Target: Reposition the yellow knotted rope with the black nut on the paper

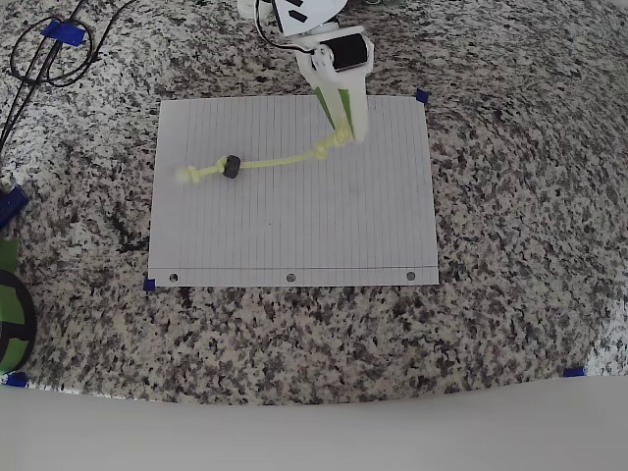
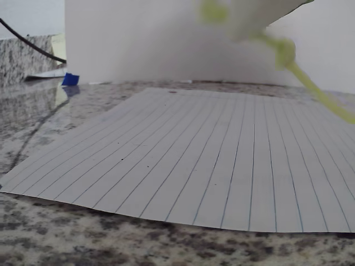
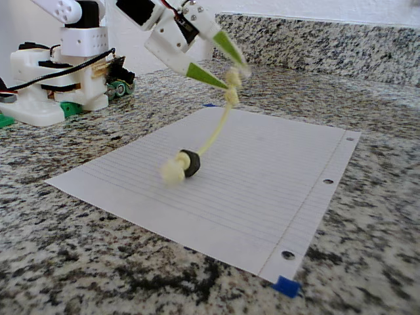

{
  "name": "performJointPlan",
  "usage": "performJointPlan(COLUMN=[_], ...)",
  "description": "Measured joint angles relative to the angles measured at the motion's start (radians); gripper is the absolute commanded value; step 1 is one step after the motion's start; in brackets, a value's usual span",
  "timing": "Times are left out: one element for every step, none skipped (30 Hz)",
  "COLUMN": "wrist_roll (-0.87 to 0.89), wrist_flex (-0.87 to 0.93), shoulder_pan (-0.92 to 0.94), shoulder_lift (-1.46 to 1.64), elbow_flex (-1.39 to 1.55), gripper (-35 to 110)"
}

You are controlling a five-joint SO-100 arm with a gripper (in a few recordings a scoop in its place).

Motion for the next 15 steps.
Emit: performJointPlan(wrist_roll=[-0.002,-0.011,-0.021,-0.025,-0.026,-0.028,-0.028,-0.028,-0.028,-0.028,-0.028,-0.028,-0.028,-0.028,-0.028], wrist_flex=[0.0,0.0,0.002,0.005,0.005,0.005,0.005,0.005,0.005,0.005,0.005,0.006,0.011,0.018,0.028], shoulder_pan=[0.002,0.002,0.002,0.002,0.0,-0.002,-0.002,-0.002,-0.002,-0.002,-0.002,-0.002,0.011,0.034,0.058], shoulder_lift=[0.0,0.0,0.0,0.0,0.0,0.0,0.0,0.002,0.006,0.011,0.017,0.025,0.035,0.041,0.046], elbow_flex=[0.0,0.0,0.002,0.003,0.003,0.003,0.003,0.003,0.003,0.003,0.003,0.003,0.003,0.003,0.003], gripper=[63,64,63,63,62,61,60,59,58,57,56,56,56,56,55])
